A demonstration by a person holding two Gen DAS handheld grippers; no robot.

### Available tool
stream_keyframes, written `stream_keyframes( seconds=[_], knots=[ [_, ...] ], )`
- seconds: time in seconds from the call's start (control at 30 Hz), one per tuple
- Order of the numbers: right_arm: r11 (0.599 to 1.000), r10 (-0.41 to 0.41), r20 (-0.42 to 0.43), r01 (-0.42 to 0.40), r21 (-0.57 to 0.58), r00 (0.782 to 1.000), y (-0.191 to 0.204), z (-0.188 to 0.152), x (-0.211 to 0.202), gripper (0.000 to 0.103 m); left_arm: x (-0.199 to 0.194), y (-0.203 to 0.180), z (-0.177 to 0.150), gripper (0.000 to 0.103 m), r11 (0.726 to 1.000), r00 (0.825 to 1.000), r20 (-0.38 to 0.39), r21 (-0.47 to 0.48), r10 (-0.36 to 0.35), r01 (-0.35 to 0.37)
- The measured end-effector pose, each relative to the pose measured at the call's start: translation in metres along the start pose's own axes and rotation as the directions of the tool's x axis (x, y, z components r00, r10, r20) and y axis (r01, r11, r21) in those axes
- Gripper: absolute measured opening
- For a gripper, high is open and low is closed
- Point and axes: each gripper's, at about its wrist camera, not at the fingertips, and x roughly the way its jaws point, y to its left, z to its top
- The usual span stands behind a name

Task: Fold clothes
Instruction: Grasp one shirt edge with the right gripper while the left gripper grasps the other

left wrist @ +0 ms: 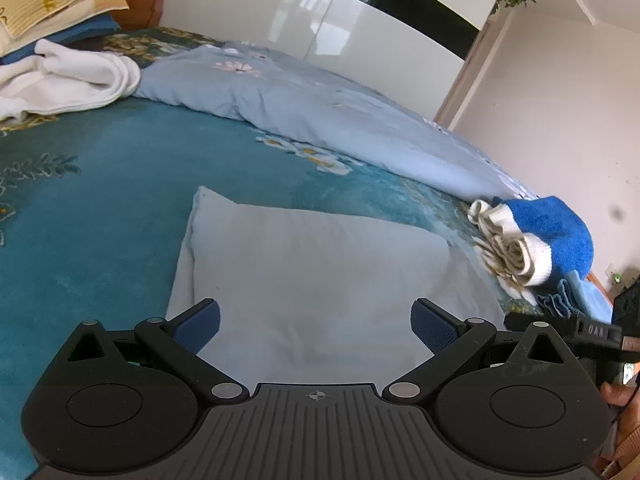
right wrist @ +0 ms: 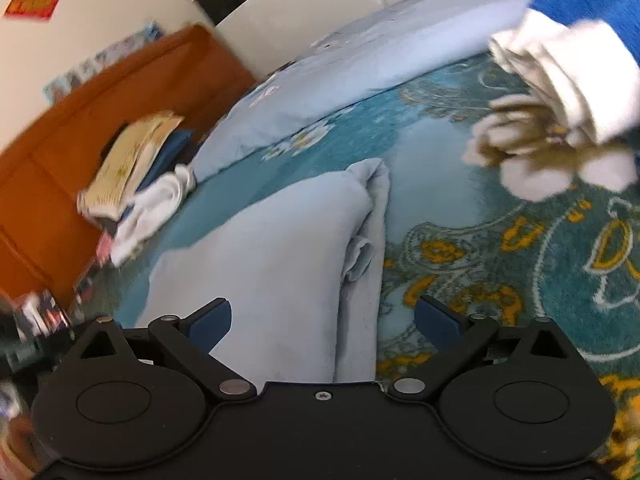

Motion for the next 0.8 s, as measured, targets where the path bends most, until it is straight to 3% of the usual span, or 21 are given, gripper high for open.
stream_keyframes(
  seconds=[0.1, 0.27, 0.47, 0.6, 0.77, 0.8],
  knots=[
    [0.998, -0.031, -0.001, 0.031, -0.061, 1.000, 0.008, -0.004, 0.003, 0.099, 0.002, 0.000, 0.000, 0.103, 1.000, 1.000, -0.007, 0.001, 0.005, -0.005],
    [0.999, -0.041, -0.003, 0.040, -0.020, 0.999, 0.007, -0.001, 0.004, 0.100, 0.005, -0.001, 0.000, 0.103, 1.000, 1.000, -0.017, 0.002, 0.008, -0.008],
    [0.997, -0.067, 0.013, 0.067, -0.048, 0.998, 0.013, -0.006, 0.007, 0.103, 0.005, -0.002, -0.001, 0.103, 1.000, 1.000, -0.018, 0.011, -0.003, 0.003],
    [1.000, 0.017, 0.017, -0.018, 0.024, 1.000, 0.005, -0.003, 0.005, 0.102, 0.004, -0.004, 0.000, 0.103, 1.000, 1.000, -0.012, 0.016, -0.017, 0.017],
    [0.992, 0.084, 0.012, -0.085, 0.093, 0.996, -0.005, 0.000, 0.005, 0.092, 0.003, -0.004, 0.000, 0.103, 1.000, 1.000, -0.015, 0.009, -0.027, 0.027],
    [0.988, 0.106, 0.012, -0.107, 0.114, 0.994, -0.008, 0.000, 0.004, 0.083, 0.003, -0.004, 0.000, 0.103, 1.000, 0.999, -0.016, 0.008, -0.028, 0.029]
  ],
)
